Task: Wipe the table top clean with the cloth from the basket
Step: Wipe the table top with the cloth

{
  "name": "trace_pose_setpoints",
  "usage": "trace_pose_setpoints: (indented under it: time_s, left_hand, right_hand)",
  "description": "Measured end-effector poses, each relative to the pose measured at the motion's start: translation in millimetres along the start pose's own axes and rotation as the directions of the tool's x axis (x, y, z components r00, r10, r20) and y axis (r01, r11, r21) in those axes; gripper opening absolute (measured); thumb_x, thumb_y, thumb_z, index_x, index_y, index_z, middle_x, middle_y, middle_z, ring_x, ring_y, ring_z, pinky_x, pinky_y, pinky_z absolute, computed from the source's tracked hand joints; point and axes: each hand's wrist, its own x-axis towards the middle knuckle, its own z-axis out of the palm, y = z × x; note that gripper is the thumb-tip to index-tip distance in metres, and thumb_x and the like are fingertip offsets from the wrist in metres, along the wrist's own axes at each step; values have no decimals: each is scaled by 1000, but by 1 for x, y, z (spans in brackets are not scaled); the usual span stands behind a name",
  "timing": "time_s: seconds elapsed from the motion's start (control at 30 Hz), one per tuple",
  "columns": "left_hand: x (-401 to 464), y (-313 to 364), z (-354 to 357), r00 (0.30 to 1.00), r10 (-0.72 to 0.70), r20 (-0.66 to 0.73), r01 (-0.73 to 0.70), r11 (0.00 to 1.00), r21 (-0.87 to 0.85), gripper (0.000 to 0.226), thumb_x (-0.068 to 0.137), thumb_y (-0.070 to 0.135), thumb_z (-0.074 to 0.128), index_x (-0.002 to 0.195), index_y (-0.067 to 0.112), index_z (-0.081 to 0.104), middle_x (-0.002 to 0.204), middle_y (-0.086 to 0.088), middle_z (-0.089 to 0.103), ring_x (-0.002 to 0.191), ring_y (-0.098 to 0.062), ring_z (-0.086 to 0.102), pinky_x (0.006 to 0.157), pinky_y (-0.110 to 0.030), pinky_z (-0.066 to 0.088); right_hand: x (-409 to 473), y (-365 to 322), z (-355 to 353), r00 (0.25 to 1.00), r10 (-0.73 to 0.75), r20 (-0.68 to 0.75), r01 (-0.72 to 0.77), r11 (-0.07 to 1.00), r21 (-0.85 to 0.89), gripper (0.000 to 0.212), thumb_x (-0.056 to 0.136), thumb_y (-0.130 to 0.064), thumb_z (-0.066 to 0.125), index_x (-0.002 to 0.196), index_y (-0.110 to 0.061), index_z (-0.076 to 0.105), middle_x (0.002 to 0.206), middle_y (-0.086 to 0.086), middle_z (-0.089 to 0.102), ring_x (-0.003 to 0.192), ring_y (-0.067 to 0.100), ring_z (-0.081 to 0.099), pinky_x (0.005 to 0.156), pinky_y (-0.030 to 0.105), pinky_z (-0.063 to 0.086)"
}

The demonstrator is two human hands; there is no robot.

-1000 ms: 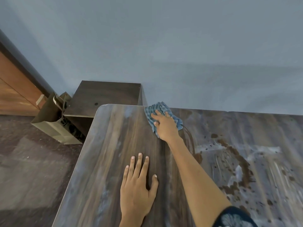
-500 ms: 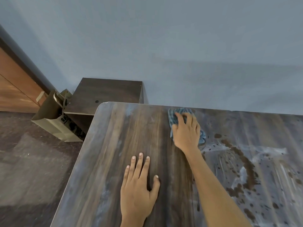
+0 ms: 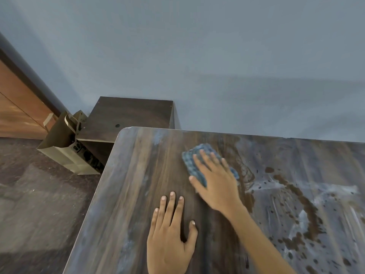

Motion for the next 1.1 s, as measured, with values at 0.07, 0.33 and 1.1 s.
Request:
trace_pose_setpoints:
  time_s: [0.07, 0.33, 1.1]
  left_hand:
    - [0, 0, 0, 1000, -3, -5, 3, 1000, 6, 58, 77, 47, 41, 124, 20, 61, 135, -1, 53, 124, -25, 49, 104, -30, 22]
    - [0, 2, -5, 1000, -18, 16, 18, 1000, 4, 58, 76, 46, 40, 122, 19, 62, 133, -1, 55, 122, -26, 52, 103, -31, 22]
    - [-5, 0, 4, 999, -9, -31, 7, 999, -44, 54, 90, 45, 30, 136, 22, 46, 146, 4, 38, 138, -12, 23, 113, -38, 23]
  right_hand:
    - [10, 18, -4, 986, 162, -26, -163, 987, -11, 63, 95, -57, 14, 151, -26, 9, 158, -3, 1, 146, 17, 0, 117, 35, -4]
    - [74, -24, -9, 986, 167, -16, -166, 985, 42, 59, 100, -43, 26, 151, -16, 10, 160, 8, 5, 147, 23, 0, 120, 39, 1]
    - [81, -47, -14, 996, 61, 58, -65, 995, 73, 53, 102, -31, 25, 151, -16, 12, 160, 4, 7, 147, 22, 1, 120, 41, 4]
